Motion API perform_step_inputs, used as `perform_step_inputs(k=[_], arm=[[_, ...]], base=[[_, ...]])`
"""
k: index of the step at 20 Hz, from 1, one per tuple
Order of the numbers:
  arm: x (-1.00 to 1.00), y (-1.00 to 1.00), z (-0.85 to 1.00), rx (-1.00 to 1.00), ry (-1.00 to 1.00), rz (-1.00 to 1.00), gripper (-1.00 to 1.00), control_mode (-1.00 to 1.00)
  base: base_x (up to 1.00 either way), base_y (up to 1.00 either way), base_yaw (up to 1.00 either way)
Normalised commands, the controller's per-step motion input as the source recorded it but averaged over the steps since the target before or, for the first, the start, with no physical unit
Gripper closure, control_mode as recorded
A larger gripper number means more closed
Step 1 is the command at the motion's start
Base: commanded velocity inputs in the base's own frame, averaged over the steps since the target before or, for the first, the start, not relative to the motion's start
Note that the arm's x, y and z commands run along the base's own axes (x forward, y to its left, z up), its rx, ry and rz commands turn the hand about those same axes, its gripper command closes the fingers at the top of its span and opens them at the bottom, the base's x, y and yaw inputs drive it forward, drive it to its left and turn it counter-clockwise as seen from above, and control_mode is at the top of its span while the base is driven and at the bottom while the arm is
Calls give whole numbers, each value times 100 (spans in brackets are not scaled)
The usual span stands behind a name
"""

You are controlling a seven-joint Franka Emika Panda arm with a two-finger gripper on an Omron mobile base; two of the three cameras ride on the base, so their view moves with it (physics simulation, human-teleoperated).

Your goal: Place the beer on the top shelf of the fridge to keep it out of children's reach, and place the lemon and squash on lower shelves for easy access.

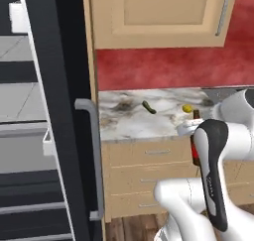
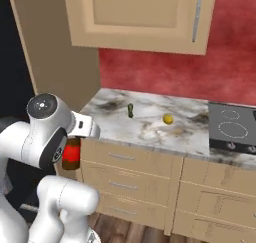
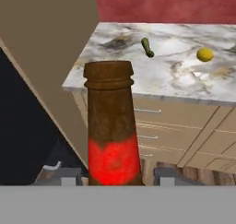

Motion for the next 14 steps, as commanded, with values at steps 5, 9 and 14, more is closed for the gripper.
perform_step_inputs(k=[5,9,14], arm=[[0,0,0,0,0,0,100,100],[0,0,0,0,0,0,100,100],[0,0,0,0,0,0,100,100]], base=[[-77,0,62],[-46,27,59],[-6,87,41]])
